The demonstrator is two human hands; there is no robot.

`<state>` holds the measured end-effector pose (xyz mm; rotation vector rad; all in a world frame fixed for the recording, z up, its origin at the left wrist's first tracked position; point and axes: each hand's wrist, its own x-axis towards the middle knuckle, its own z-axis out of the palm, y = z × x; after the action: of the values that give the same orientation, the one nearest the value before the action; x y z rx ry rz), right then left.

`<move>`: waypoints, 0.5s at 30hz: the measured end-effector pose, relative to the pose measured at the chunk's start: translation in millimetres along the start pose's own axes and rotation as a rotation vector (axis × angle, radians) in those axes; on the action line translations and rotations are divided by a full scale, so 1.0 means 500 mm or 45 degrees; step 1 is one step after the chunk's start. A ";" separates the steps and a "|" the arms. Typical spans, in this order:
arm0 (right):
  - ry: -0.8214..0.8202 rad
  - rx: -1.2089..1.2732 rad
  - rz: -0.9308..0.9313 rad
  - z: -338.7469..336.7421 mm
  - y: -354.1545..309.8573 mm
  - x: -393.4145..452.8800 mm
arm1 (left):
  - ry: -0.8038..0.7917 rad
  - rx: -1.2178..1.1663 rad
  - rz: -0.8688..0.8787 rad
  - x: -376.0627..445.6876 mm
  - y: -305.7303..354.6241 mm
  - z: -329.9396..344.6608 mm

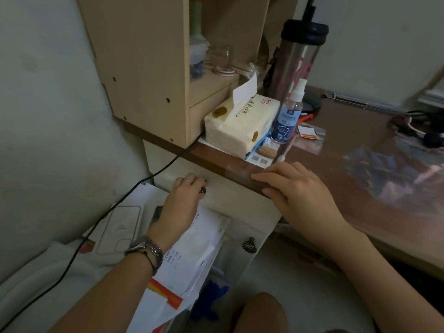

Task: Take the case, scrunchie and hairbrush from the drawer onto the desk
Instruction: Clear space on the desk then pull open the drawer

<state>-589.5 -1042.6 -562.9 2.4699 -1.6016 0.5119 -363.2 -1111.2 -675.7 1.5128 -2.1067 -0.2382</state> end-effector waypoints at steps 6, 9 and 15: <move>0.011 0.017 0.004 0.003 0.001 0.000 | 0.106 -0.055 -0.008 -0.049 -0.019 -0.018; 0.013 0.028 0.017 0.003 -0.002 -0.001 | 0.113 -0.068 -0.046 -0.081 -0.017 -0.033; 0.029 0.151 0.009 -0.021 -0.029 -0.033 | 0.237 -0.128 -0.092 -0.144 0.029 -0.086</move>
<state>-584.6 -1019.4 -558.4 2.5335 -1.6165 0.6520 -336.3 -1033.1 -655.8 1.4932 -1.8704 -0.2172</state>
